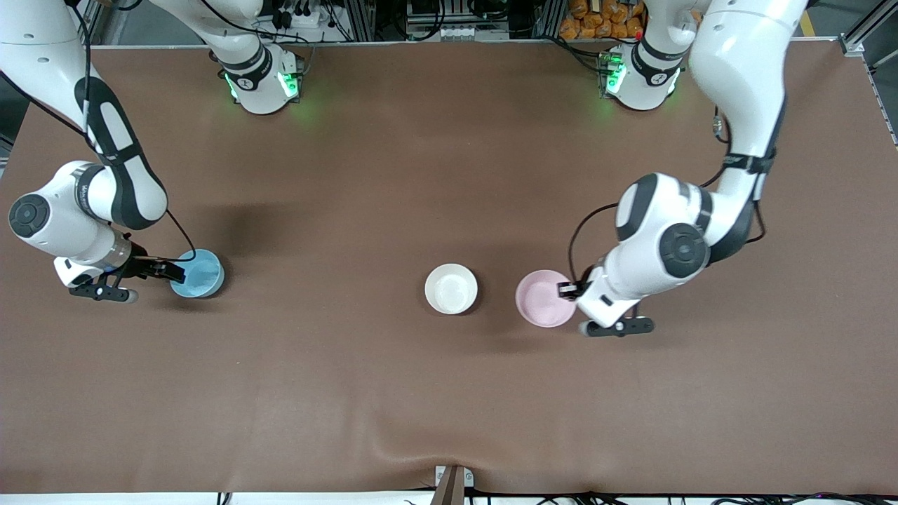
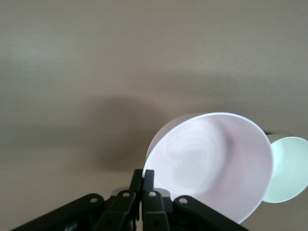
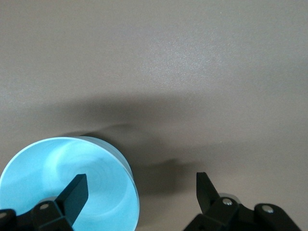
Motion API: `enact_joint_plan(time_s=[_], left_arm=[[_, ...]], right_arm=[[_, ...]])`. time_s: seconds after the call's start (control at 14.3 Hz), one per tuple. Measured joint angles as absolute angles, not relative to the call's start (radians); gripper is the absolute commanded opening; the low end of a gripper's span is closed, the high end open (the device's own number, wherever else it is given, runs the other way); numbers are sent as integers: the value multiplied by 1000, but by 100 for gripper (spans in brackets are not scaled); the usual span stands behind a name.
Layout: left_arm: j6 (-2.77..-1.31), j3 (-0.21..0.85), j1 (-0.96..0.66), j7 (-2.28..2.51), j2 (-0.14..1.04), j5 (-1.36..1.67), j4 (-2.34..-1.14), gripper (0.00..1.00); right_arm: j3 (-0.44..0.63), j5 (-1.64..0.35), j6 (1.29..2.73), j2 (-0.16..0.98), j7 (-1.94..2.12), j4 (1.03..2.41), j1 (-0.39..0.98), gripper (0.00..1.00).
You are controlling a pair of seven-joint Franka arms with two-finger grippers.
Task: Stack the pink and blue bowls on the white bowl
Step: 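Carry the pink bowl onto the white bowl with the left gripper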
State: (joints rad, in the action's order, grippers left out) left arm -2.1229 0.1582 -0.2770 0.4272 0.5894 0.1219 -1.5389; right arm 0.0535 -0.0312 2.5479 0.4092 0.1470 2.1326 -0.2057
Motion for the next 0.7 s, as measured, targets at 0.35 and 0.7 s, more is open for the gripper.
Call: enact_joint_plan(time_s=[0.35,0.7], left_arm=[[-2128,158,-418,644,673,122,-1437,0],[-2217,158,-486,718,727,122,-1412,0]], right_arm=[[54,-31,2549,409,147,2138,-206,100],[56,-31,2549,410,147,2146,-206,100]])
